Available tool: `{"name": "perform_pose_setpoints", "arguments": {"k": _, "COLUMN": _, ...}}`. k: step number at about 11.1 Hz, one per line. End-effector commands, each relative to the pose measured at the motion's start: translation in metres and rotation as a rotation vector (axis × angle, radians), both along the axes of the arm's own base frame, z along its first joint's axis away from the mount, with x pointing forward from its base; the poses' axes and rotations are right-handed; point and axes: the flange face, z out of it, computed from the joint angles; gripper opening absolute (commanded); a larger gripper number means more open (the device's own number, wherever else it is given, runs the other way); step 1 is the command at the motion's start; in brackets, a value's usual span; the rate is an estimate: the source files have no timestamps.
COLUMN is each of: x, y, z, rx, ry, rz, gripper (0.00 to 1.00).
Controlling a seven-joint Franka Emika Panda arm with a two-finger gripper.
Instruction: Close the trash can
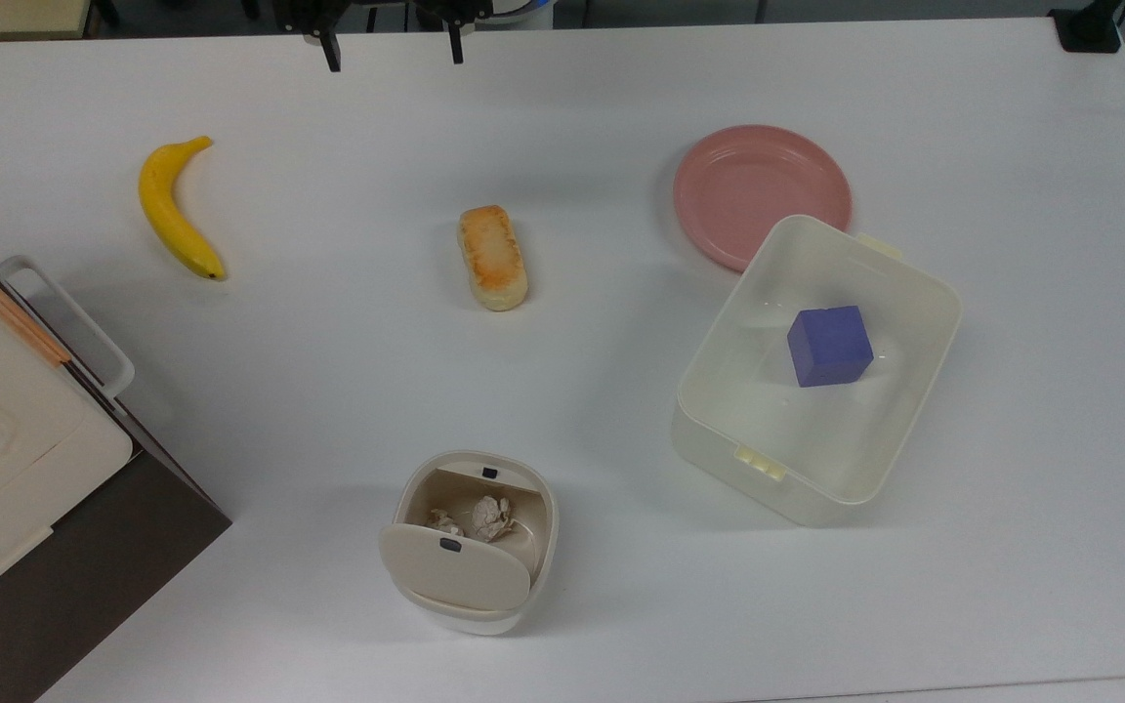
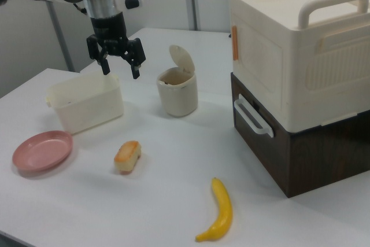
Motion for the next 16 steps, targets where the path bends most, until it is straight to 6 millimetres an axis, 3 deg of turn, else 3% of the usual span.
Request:
{"name": "perform_pose_setpoints", "arguments": {"k": 1, "x": 0.001, "y": 0.000, "z": -0.012, "rx": 0.024, "ry": 0.009, "rz": 0.023, "gripper": 1.00}}
{"name": "perform_pose_setpoints", "arguments": {"k": 6, "x": 0.054, "y": 0.006, "z": -0.040, "rx": -0.004, "ry": 0.014, "rz": 0.033, "gripper": 1.00}}
{"name": "perform_pose_setpoints", "arguments": {"k": 8, "x": 0.078, "y": 0.009, "z": -0.061, "rx": -0.025, "ry": 0.026, "rz": 0.035, "gripper": 0.97}}
{"name": "perform_pose_setpoints", "arguments": {"k": 10, "x": 0.099, "y": 0.010, "z": -0.070, "rx": -0.043, "ry": -0.015, "rz": 0.105, "gripper": 0.74}}
{"name": "perform_pose_setpoints", "arguments": {"k": 11, "x": 0.109, "y": 0.009, "z": -0.083, "rx": -0.051, "ry": -0.026, "rz": 0.115, "gripper": 0.61}}
{"name": "perform_pose_setpoints", "arguments": {"k": 14, "x": 0.133, "y": 0.012, "z": -0.086, "rx": -0.079, "ry": -0.121, "rz": 0.170, "gripper": 0.08}}
{"name": "perform_pose_setpoints", "arguments": {"k": 15, "x": 0.141, "y": 0.014, "z": -0.093, "rx": -0.087, "ry": -0.143, "rz": 0.187, "gripper": 0.00}}
{"name": "perform_pose_setpoints", "arguments": {"k": 16, "x": 0.151, "y": 0.016, "z": -0.084, "rx": -0.100, "ry": -0.200, "rz": 0.191, "gripper": 0.00}}
